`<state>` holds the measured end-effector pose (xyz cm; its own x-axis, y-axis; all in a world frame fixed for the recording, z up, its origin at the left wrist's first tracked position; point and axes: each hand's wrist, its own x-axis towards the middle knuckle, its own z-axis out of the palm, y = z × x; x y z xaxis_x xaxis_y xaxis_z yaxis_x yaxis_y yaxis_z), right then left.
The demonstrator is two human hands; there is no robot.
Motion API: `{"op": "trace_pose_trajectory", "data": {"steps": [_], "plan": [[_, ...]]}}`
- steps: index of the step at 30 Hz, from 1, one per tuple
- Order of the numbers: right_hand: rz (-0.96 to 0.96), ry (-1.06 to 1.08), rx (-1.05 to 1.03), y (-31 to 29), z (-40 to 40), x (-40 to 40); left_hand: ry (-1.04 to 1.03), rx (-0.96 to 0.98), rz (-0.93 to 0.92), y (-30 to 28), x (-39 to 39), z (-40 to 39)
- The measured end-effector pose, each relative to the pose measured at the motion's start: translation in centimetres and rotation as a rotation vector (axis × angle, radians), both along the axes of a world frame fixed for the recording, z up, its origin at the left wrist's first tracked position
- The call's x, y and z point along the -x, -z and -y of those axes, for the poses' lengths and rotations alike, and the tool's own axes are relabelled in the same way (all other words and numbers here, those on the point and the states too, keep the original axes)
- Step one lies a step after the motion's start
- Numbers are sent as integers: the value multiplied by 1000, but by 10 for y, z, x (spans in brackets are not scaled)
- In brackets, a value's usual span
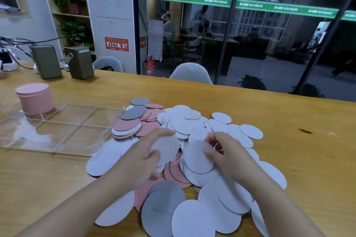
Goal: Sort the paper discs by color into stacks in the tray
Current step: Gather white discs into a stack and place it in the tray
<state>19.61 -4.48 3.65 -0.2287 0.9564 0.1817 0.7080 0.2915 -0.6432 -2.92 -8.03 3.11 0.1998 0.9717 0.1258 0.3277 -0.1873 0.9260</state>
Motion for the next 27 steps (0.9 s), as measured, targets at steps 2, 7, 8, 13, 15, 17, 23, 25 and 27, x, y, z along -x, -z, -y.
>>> {"op": "trace_pose_trajectory", "data": {"steps": [2,7,8,13,15,17,23,25,27], "plan": [[-90,-26,7,-3,1,-1,-56,69,153,-5,-10,-8],[-347,-34,32,0,3,9,-102,44,329,-14,-29,-16],[-373,-4,13,2,3,13,-76,55,347,-12,-30,-17],[-428,68,-37,13,2,28,65,117,289,8,-29,-15],[-430,57,-39,14,1,28,52,79,297,8,-27,-15],[-359,62,-83,14,-2,22,39,22,321,6,-25,-16],[1,42,-185,17,-15,5,-27,46,296,7,-20,-13],[67,1,-129,16,-19,4,-42,68,316,4,-20,-12],[161,-23,-57,14,-23,4,-39,84,310,5,-19,-13]]}}
